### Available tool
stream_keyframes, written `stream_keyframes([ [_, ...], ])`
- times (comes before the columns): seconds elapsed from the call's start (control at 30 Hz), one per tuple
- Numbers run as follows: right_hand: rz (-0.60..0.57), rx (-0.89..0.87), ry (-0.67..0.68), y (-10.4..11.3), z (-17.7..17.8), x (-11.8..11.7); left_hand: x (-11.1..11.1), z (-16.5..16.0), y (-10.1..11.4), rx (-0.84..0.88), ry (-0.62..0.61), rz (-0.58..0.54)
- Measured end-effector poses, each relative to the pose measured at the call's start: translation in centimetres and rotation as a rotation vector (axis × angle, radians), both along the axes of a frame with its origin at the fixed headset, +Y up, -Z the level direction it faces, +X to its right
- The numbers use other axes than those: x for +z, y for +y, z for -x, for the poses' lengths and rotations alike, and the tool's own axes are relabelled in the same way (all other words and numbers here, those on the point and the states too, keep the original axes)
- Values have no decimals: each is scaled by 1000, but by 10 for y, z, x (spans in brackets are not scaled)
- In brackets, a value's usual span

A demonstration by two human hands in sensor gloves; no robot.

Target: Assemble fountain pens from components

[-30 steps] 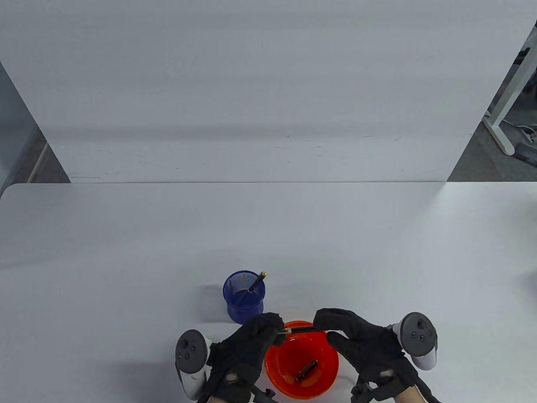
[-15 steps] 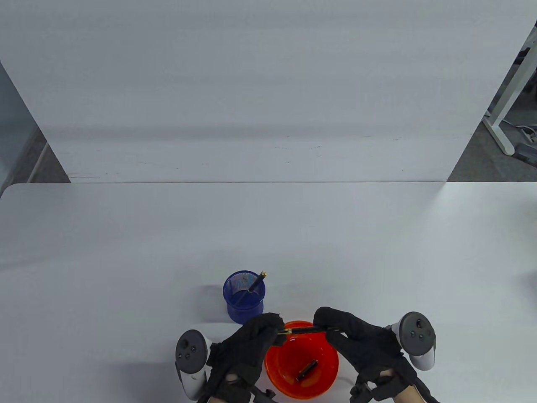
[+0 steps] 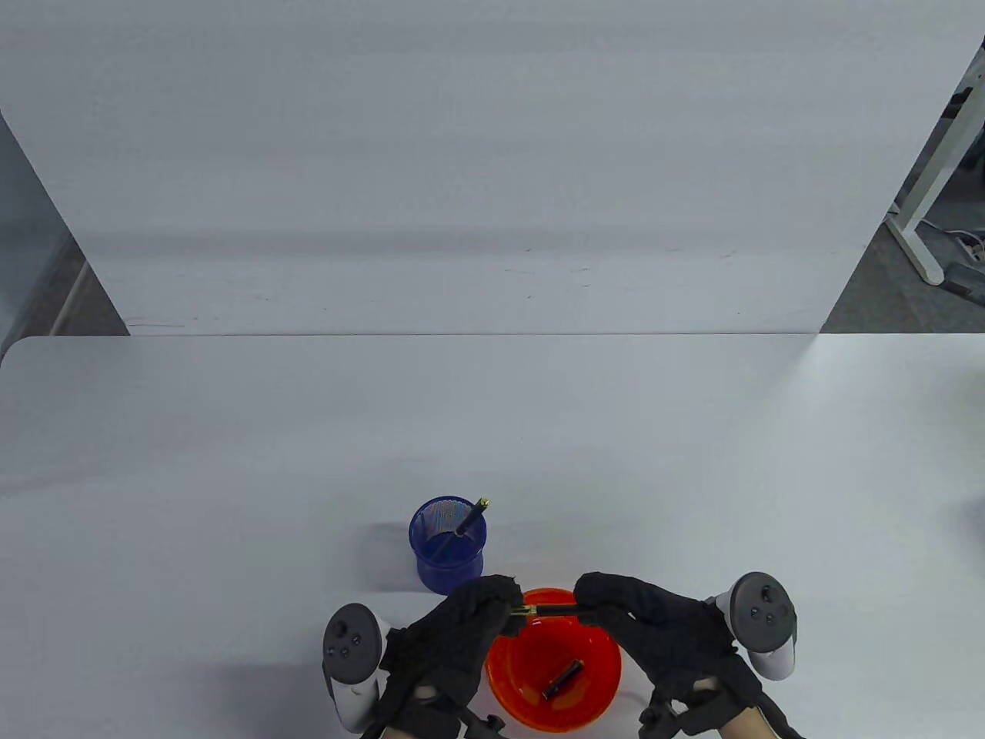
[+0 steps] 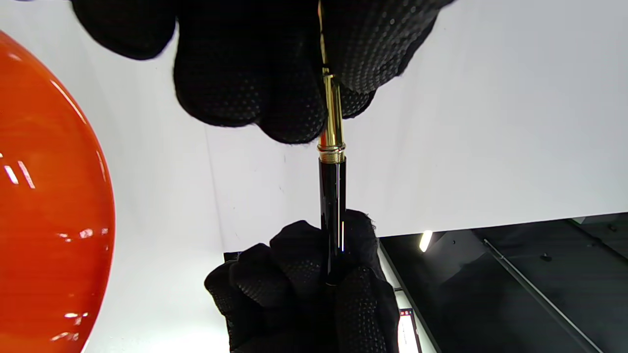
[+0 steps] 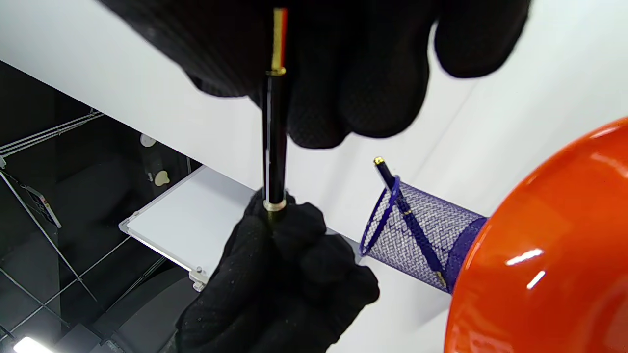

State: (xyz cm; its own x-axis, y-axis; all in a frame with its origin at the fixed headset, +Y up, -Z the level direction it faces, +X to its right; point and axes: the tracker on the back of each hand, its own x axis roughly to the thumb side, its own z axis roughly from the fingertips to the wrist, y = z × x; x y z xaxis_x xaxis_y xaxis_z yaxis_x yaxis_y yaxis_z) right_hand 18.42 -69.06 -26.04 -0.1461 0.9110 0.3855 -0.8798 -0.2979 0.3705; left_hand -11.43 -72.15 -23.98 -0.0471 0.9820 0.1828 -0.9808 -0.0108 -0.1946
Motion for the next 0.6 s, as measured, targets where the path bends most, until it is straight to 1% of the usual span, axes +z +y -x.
stream_keyframes([
  [0.13,-2,1,35,1,1,1,0,1,0,2,4,-2],
  [0.6,1,2,26,1,1,1,-1,0,0,-11,0,-6],
])
